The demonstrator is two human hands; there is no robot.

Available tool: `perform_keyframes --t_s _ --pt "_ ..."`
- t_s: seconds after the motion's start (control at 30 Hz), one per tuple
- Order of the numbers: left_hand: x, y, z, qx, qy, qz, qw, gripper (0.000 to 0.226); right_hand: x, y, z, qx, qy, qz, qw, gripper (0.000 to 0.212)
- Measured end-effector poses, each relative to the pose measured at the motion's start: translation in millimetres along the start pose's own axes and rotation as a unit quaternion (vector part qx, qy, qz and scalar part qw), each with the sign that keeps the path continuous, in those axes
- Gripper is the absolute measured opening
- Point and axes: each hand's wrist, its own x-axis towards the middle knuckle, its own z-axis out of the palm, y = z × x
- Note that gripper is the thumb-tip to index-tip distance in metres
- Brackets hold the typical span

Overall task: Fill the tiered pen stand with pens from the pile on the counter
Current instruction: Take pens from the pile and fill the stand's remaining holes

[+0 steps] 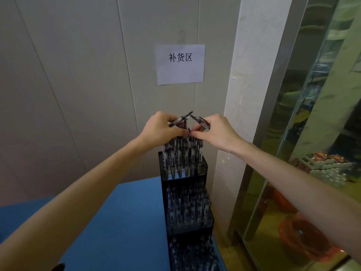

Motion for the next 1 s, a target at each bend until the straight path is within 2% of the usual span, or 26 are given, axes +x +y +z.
perform_keyframes --t_s 0.2,0.3,0.43,0.53,0.63,0.73,0.87,1.0 --pt "-4 4 7 0.109 0.042 -0.007 0.993 0.024 0 -1 3 0.030 0.008 0.025 0.999 0.010" --pt "-3 6 -3 0.132 0.012 -0.027 0.991 0.023 -4 -3 4 0.056 0.010 0.041 0.998 0.019" --pt "-5 10 0 0.140 -0.041 -0.027 0.989 0.026 -9 -9 8 0.149 0.029 0.065 0.986 0.047" --pt "-10 7 2 0.129 -0.021 -0.023 0.991 0.030 -11 -11 9 0.204 0.068 0.073 0.974 0.041" --pt "-18 5 -3 0.063 0.003 -0.014 0.998 0.033 -15 -14 9 0.225 0.119 0.074 0.964 0.033" --pt "-29 6 -11 -0.031 0.063 0.000 0.998 0.032 -21 -14 6 0.261 0.146 0.058 0.952 0.024" --pt "-48 9 -17 -0.208 0.116 -0.008 0.971 0.030 -41 -15 6 0.278 0.137 0.022 0.950 0.014" --pt "-77 9 -6 -0.264 0.122 0.018 0.957 0.027 -61 -20 14 0.290 0.135 0.034 0.947 0.016"
